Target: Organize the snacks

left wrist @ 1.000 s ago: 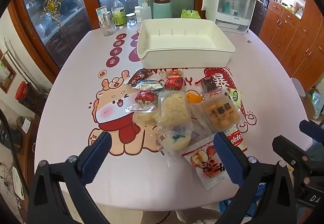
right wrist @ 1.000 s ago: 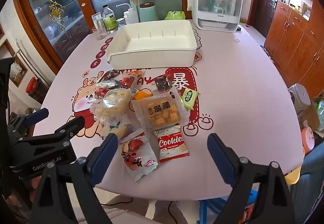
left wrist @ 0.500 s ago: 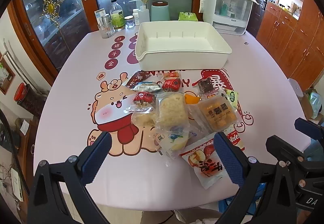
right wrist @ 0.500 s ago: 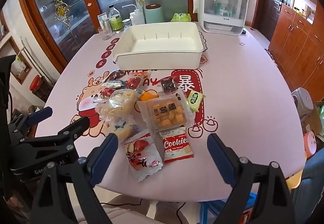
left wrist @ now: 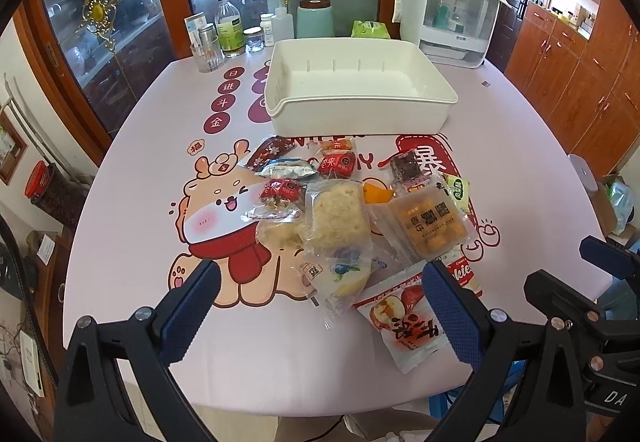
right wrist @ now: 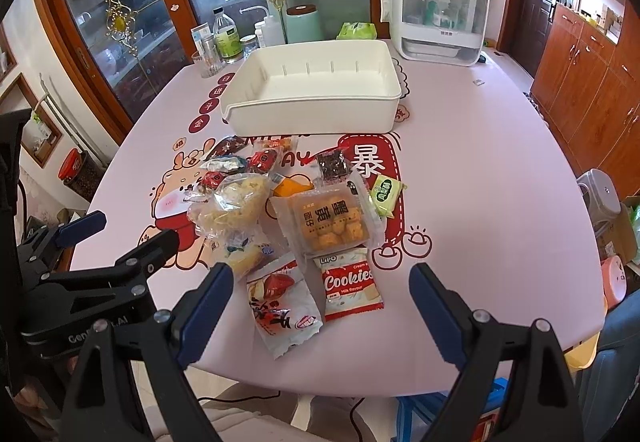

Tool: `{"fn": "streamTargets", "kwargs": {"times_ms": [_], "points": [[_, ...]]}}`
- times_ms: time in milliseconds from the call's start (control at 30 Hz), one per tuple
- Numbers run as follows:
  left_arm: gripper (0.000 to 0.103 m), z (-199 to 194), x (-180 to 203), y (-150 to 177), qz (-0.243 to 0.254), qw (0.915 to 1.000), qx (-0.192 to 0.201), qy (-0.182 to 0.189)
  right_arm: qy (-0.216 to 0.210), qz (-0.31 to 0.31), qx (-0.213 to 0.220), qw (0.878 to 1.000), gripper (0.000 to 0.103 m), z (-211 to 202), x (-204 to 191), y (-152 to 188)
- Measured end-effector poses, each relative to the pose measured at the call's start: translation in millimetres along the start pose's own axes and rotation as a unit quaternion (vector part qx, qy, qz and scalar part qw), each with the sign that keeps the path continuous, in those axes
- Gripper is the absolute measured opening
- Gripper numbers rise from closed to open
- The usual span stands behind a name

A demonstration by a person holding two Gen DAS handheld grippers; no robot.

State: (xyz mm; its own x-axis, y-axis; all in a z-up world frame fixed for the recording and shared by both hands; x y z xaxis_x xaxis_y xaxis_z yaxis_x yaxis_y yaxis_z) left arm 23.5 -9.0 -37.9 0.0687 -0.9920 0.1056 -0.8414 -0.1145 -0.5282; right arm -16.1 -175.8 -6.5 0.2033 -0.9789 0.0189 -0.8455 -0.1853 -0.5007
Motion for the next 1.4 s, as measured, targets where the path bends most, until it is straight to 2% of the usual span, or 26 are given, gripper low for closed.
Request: {"fn": "streamTargets", "kwargs": {"times_ms": [767, 1400], "points": [[0.100, 8, -2, -3, -0.006, 1.0000, -0.006, -0.003, -0.001, -0.008, -0.009, 1.000, 0.090, 9, 0, -5], [0.100, 34, -15, -14, -0.014, 0.9992, -0.035, -0.015, -0.021, -0.021, -0.029, 0.999, 0.089, 27, -8, -12]]}}
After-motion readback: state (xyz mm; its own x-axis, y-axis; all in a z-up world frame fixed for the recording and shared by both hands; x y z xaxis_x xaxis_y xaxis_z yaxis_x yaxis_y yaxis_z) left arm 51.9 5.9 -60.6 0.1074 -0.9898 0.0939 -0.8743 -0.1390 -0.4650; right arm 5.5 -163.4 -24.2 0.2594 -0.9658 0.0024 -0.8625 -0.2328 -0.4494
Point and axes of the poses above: each gripper's, at about its wrist camera, not at the fingertips, and z roughly the way its jaws point, x to its right, y to its underside, the point moved 5 cm from there along z, roughly the way its jaws point, and after that the axes turned 12 degrees about -z, right-handed, at the moved point
